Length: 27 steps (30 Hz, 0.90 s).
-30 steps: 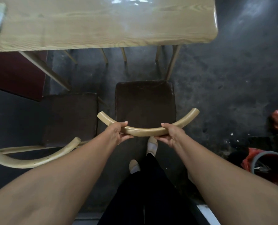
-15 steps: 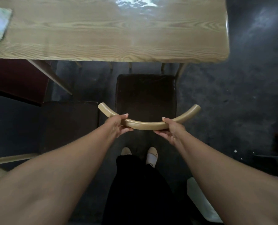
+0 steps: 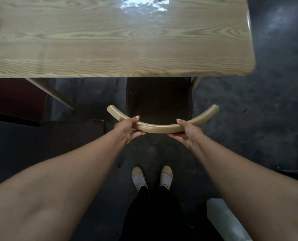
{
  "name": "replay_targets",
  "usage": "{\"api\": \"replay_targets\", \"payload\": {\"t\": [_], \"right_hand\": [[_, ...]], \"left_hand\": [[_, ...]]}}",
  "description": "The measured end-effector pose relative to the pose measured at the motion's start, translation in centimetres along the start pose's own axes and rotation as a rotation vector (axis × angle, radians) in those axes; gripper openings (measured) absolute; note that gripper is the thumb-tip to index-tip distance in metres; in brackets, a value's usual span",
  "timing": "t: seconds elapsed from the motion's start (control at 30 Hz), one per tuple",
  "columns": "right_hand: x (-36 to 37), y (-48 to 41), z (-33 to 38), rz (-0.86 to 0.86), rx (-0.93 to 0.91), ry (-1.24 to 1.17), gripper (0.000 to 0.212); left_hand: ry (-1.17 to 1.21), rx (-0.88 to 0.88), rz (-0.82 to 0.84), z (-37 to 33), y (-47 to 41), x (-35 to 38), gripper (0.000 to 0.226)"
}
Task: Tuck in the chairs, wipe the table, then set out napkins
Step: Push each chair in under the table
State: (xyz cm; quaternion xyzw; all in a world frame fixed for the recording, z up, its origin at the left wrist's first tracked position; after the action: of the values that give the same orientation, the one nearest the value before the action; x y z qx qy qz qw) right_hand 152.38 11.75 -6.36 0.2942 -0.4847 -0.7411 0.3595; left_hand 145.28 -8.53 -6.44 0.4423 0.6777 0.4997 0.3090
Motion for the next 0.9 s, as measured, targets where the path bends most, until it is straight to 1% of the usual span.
{"api": "replay_targets", "payload": {"t": [0.2,0.3,0.6,0.7,0.8,0.83,0.9], "right_hand": [[0.8,-1.9,3.2,0.004,-0.036,0.023,0.045],[1.6,-2.7,5.0,0.010,-0.059,0.027,0.053],[4.2,-4.5,9.8,0.054,-0.093,0.027,0.056],[4.4,-4.8,11.1,0.053,-0.113,0.049,0.053],[4.2,-4.8,11.2,0.050,-0.120,0.094,0.050],[4.1,-4.9,11.2,0.055,-0.130,0.119,0.049],[4.1,-4.7,11.1,0.064,-0.126,0.171,0.046]], "left_hand": [[0.015,0.022,0.013,-2.1,-1.4,2.5,0.031],[0.019,0.043,0.034,-3.5,-1.9,3.7,0.027],[0.029,0.115,0.140,-7.6,-2.7,7.1,0.016],[0.049,0.109,0.188,-8.2,-2.7,7.9,0.020],[0.084,0.107,0.173,-8.1,-2.7,7.9,0.036],[0.082,0.121,0.169,-8.0,-2.5,8.0,0.038],[0.073,0.171,0.121,-7.8,-2.2,8.1,0.033]]}}
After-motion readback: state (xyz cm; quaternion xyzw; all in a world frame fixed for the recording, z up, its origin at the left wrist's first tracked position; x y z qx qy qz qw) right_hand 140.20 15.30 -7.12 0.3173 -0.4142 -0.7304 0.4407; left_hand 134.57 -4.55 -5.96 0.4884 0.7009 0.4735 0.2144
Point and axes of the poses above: each hand's wrist, its own y-axis away from the middle knuckle, its own x-axis out of the palm, z = x × y, the point moved 2 cm from there along -y, towards the middle knuckle, and after that the axes turned 13 degrees about y, right-handed, at the moved point
